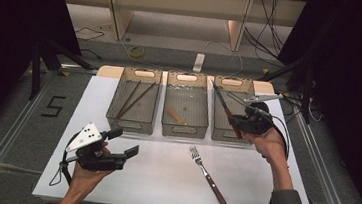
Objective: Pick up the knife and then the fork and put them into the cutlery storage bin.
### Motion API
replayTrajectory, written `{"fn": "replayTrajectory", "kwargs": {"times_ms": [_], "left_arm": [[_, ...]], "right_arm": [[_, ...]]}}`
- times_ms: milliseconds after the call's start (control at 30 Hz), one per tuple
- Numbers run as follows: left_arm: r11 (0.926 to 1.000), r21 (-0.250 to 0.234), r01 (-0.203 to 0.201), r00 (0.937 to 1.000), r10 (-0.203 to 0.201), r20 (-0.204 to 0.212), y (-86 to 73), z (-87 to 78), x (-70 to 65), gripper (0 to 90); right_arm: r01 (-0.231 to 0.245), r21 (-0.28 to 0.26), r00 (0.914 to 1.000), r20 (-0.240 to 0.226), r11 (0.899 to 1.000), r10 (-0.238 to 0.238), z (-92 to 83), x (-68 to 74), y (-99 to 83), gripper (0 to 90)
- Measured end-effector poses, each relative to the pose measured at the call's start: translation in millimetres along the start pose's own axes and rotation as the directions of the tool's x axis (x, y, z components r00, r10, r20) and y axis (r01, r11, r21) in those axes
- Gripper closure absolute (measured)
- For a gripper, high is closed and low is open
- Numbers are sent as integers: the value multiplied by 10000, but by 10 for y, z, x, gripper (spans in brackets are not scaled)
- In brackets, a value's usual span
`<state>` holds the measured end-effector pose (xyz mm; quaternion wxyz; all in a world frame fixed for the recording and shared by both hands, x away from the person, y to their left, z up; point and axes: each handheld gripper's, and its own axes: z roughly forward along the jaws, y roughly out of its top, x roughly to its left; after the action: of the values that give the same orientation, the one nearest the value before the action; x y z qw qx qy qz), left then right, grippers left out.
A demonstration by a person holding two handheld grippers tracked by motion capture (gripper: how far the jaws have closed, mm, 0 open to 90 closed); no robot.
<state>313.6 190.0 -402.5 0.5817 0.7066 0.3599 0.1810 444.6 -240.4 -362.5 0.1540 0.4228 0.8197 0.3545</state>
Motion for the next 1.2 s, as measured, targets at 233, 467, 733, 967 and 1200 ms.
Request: {"fn": "replayTrajectory", "kwargs": {"times_ms": [233,467,733,967,1200], "left_arm": [[10000,-12,2,10000,-2,20,2,-1,-3,156],[10000,-18,22,10000,-22,25,3,-6,0,156],[10000,-51,75,10000,-75,-4,1,-4,3,156],[10000,-64,9,10000,-9,4,2,-9,-1,156],[10000,-59,14,10000,-14,12,2,-7,-1,156]], "right_arm": [[-327,-2,9991,273,9995,327,65,-121,123,771],[-606,12,9973,416,9982,605,118,-202,196,771],[-842,-24,9950,543,9964,842,167,-274,233,771],[-1161,-60,9906,719,9932,1163,196,-347,280,771],[-1411,100,9867,832,9899,1398,274,-396,286,771]]}}
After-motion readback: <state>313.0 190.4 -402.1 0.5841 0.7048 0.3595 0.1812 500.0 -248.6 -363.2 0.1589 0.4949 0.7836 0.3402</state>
